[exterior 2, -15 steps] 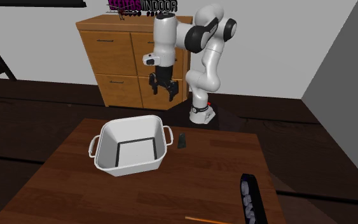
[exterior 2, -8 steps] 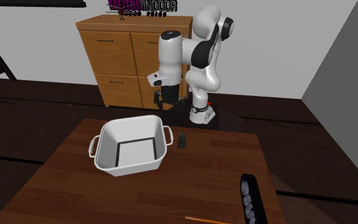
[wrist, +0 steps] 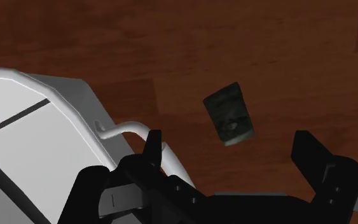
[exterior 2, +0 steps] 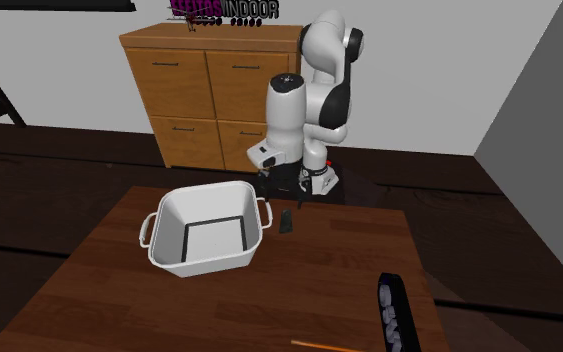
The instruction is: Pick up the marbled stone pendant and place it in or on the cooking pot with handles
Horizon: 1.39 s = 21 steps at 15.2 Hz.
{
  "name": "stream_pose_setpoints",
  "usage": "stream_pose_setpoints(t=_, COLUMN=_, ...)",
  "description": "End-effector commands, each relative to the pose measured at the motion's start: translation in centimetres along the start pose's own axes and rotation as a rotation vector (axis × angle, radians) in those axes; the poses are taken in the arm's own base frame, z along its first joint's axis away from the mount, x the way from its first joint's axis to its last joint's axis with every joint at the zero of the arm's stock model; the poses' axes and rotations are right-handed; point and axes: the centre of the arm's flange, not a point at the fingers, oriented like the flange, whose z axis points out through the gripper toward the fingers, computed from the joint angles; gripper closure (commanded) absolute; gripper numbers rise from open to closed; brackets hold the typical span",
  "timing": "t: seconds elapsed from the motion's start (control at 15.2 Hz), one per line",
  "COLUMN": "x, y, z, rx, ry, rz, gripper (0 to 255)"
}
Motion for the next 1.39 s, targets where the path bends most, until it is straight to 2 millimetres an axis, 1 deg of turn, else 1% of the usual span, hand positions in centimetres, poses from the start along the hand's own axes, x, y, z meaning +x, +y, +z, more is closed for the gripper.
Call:
stream_pose_setpoints(t=0.0, x=0.5, y=-0.8, z=1.7, rx=0.020, ry=-0.003, rz=-0.010, gripper=0)
stream_pose_setpoints(t=0.4, x=0.5, y=-0.8, z=4.6, rx=0.020, ry=-0.003, rz=-0.010, gripper=0)
stream_pose_setpoints(t=0.86, x=0.5, y=-0.8, z=4.6, rx=0.020, ry=-0.003, rz=-0.010, gripper=0)
stream_pose_setpoints(t=0.92, x=0.8, y=-0.8, z=4.5, rx=0.021, ry=-0.002, rz=-0.009, gripper=255)
stream_pose_setpoints(t=0.99, x=1.3, y=-1.3, z=5.7, rx=0.021, ry=-0.002, rz=-0.009, gripper=255)
stream_pose_setpoints(t=1.06, x=1.8, y=-1.0, z=5.2, rx=0.021, ry=-0.002, rz=-0.008, gripper=255)
stream_pose_setpoints(t=1.12, x=1.5, y=-0.7, z=6.2, rx=0.021, ry=-0.002, rz=-0.008, gripper=255)
stream_pose_setpoints(t=1.25, x=0.5, y=-0.5, z=4.7, rx=0.021, ry=-0.001, rz=-0.008, gripper=255)
stream_pose_setpoints(t=1.32, x=0.7, y=-0.7, z=4.6, rx=0.021, ry=0.000, rz=-0.008, gripper=255)
